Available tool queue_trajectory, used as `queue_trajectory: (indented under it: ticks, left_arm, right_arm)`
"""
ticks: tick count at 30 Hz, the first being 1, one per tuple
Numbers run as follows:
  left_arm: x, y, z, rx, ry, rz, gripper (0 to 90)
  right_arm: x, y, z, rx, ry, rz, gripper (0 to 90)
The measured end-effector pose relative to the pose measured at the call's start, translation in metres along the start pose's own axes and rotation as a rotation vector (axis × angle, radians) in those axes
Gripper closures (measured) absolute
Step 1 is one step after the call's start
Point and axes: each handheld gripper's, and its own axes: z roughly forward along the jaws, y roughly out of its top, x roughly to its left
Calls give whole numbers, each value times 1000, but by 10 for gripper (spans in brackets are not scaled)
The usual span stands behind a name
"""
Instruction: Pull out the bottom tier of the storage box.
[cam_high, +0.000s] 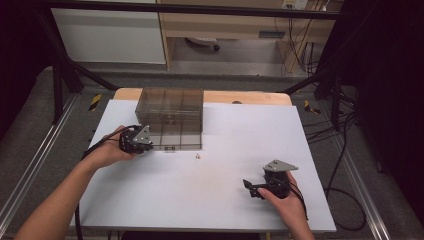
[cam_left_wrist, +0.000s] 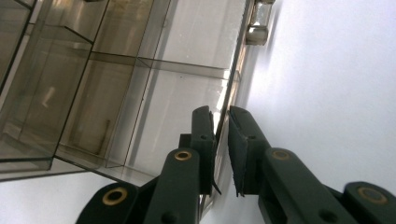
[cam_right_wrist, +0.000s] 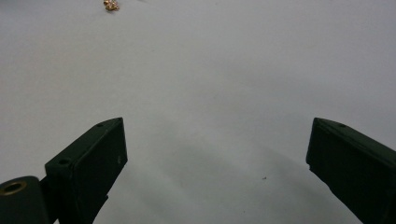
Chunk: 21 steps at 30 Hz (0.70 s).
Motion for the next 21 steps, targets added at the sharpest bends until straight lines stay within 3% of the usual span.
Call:
queue_trajectory:
  ticks: [21]
  left_arm:
    - [-9,-5,-9,15,-5,33,813]
  right_arm:
    - [3,0,-1,3,11,-6,57]
